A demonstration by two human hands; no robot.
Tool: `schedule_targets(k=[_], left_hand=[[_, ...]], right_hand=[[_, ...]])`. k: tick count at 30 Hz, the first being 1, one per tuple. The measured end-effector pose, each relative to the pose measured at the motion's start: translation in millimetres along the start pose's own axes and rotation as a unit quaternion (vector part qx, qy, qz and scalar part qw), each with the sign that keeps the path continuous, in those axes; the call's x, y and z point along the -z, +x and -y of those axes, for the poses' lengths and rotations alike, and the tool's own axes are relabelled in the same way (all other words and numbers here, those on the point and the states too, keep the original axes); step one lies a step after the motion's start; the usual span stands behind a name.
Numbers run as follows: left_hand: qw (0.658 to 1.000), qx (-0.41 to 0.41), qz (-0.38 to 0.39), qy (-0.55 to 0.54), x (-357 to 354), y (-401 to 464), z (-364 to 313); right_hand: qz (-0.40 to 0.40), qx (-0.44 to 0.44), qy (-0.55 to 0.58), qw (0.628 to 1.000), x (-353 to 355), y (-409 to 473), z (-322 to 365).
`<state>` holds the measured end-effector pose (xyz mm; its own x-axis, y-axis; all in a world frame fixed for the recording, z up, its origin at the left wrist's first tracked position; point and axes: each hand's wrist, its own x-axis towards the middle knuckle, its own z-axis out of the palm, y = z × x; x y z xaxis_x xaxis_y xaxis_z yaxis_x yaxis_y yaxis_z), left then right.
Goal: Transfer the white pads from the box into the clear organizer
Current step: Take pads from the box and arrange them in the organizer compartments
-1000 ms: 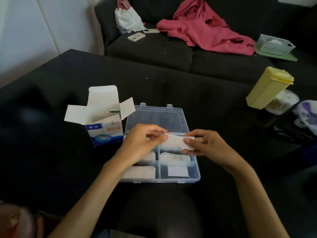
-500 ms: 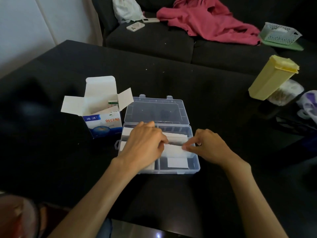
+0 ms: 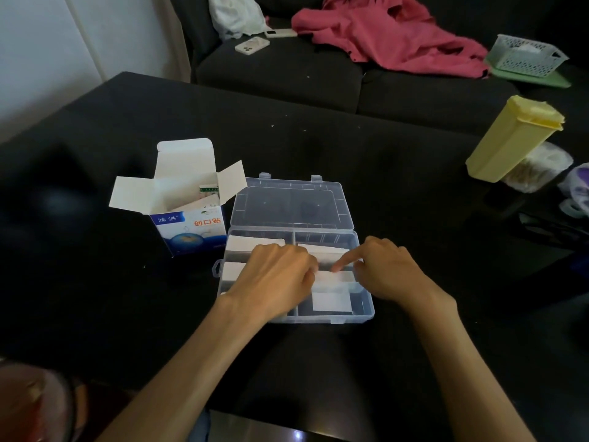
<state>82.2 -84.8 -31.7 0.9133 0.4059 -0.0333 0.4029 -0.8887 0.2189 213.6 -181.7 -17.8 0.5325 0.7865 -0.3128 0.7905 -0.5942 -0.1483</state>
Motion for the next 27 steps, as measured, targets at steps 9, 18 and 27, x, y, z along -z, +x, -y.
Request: schedule_targets(k=[9, 18, 27], left_hand=[[1.000, 0.008, 0.000, -0.010, 0, -1, 0], [0.999, 0.024, -0.027, -0.026, 2, -3, 2], [0.999, 0.029, -0.018, -0.043, -1, 0, 2]], right_hand=[[-0.018, -0.049, 0.048, 0.997, 16, -11, -9], [-0.048, -0.124, 0.054, 0.990, -8, -4, 9], [-0.041, -0.170, 0.097, 0.980, -8, 10, 7]])
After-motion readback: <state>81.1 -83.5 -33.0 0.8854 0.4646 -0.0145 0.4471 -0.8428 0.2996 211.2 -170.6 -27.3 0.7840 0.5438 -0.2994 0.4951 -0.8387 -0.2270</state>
